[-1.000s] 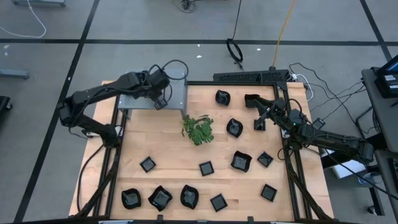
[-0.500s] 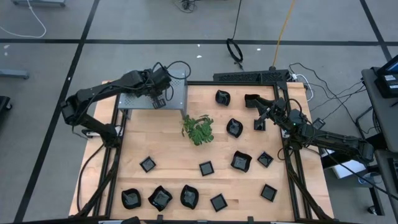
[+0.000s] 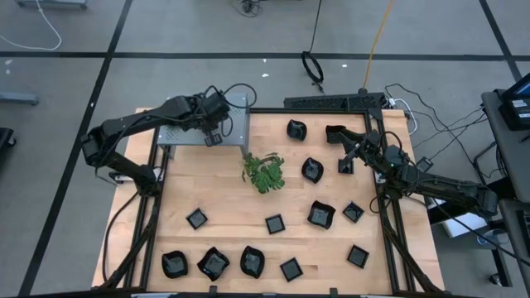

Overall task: Pick & Place Mini shaped plates
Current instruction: Put the distorted square plate on the shelf, then put the square plate on the shelf

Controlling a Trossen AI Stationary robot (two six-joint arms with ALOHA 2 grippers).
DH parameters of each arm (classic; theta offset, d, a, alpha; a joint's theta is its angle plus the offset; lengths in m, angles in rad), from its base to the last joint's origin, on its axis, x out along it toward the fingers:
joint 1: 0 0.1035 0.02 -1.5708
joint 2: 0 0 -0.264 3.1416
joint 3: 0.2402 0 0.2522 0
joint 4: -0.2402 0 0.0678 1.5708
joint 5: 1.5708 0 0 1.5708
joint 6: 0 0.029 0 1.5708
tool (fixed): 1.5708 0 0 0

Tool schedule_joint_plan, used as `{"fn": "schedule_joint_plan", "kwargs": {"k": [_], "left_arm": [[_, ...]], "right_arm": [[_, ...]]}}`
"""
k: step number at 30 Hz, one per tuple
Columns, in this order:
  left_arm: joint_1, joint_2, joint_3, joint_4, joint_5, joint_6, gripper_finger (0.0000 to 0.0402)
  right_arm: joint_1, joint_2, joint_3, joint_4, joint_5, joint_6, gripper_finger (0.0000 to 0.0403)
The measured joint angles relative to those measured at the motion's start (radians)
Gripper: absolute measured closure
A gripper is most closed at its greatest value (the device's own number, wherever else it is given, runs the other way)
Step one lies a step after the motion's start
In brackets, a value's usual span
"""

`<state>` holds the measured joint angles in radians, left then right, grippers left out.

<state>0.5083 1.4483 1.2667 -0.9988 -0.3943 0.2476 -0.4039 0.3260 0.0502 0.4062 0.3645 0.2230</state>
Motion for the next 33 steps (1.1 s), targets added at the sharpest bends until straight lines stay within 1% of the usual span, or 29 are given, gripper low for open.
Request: {"fn": "schedule_joint_plan", "kwargs": {"k": [3,5,10,15,19,23,25,30,33], "left_arm": [[-0.010,0.000,0.000,0.006,-0.004,-0.024,0.0339],[-0.020,-0.002,0.000,0.007,-0.026,-0.024,0.0331],[-0.058,-0.002,0.000,0.009,-0.137,-0.018,0.0306],[-0.103,-0.002,0.000,0.017,-0.228,-0.068,0.0269],[-0.146,-0.023,0.000,0.054,-0.241,-0.093,0.0236],[-0.203,-0.045,0.000,0.141,-0.244,-0.088,0.0212],[-0.238,-0.056,0.002,0.217,-0.244,-0.077,0.0205],[-0.328,-0.060,0.001,0.428,-0.226,-0.108,0.0203],[-0.383,-0.060,0.002,0.537,-0.170,-0.164,0.0205]], "right_arm": [[0.000,0.000,0.000,0.000,0.000,0.000,0.0298],[0.000,0.000,0.000,0.000,0.000,0.000,0.0298],[0.000,0.000,0.000,0.000,0.000,0.000,0.0298],[0.000,0.000,0.000,0.000,0.000,0.000,0.0298],[0.000,0.000,0.000,0.000,0.000,0.000,0.0298],[0.000,0.000,0.000,0.000,0.000,0.000,0.0298],[0.000,0.000,0.000,0.000,0.000,0.000,0.0298],[0.000,0.000,0.000,0.000,0.000,0.000,0.0298],[0.000,0.000,0.000,0.000,0.000,0.000,0.0298]]}}
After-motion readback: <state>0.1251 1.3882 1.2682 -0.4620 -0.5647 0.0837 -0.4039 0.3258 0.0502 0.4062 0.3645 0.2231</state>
